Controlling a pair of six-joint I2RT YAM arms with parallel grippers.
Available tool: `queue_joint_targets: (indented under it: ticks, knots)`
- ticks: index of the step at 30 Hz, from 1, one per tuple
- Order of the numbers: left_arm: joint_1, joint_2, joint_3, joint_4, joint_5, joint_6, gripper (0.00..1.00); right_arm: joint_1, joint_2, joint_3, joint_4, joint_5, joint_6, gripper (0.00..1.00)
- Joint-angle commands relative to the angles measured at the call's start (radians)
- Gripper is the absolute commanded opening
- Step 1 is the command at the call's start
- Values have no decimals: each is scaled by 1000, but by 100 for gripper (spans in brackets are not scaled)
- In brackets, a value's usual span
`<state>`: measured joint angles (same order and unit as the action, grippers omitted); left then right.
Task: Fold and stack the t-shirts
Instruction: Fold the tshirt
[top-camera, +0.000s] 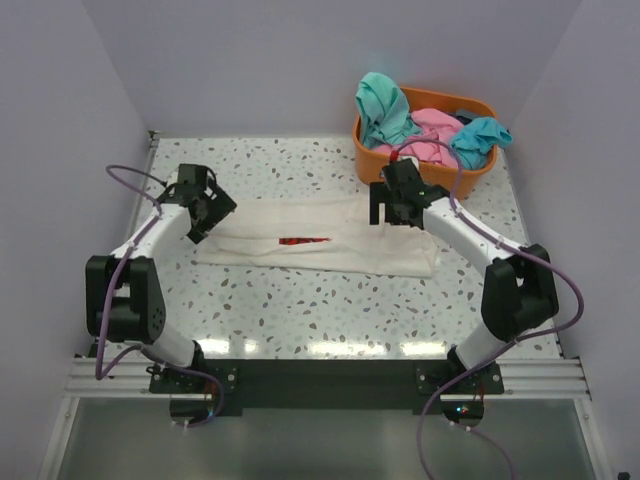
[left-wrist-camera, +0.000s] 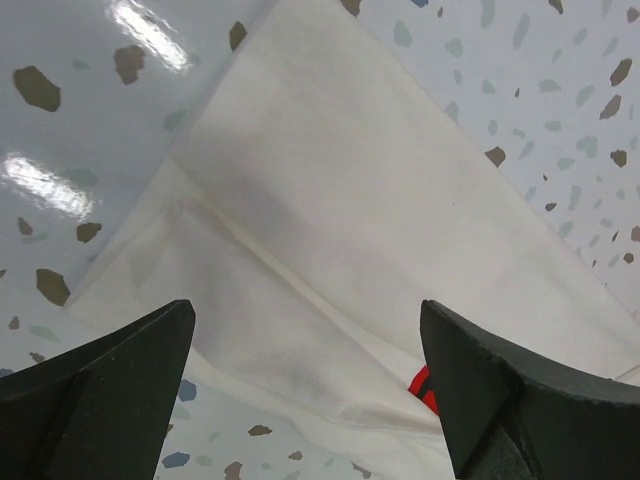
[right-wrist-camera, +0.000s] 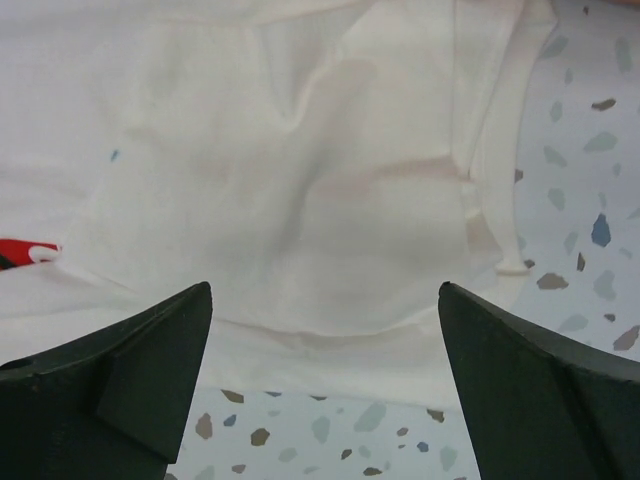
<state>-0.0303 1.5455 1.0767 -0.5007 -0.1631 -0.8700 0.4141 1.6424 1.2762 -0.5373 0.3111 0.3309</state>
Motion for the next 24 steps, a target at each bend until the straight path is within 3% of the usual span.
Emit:
queue_joint_targets:
  ticks: [1, 6, 12, 14, 24]
  knots:
    - [-55, 72, 0, 68, 63, 42, 100, 6, -13, -81, 33, -32, 71, 99]
    - [-72, 168, 8, 105, 116, 65, 100, 8, 49, -107, 65, -43, 80, 99]
    - [-65, 240, 22, 4, -111, 72, 100, 48, 235, 9, 60, -67, 37, 99]
    - [-63, 229, -33, -7, -125, 75, 100, 92, 296, 85, 47, -52, 22, 99]
    - [-92, 27, -345, 40, 74, 69, 100, 245, 675, 567, -29, -164, -99, 99]
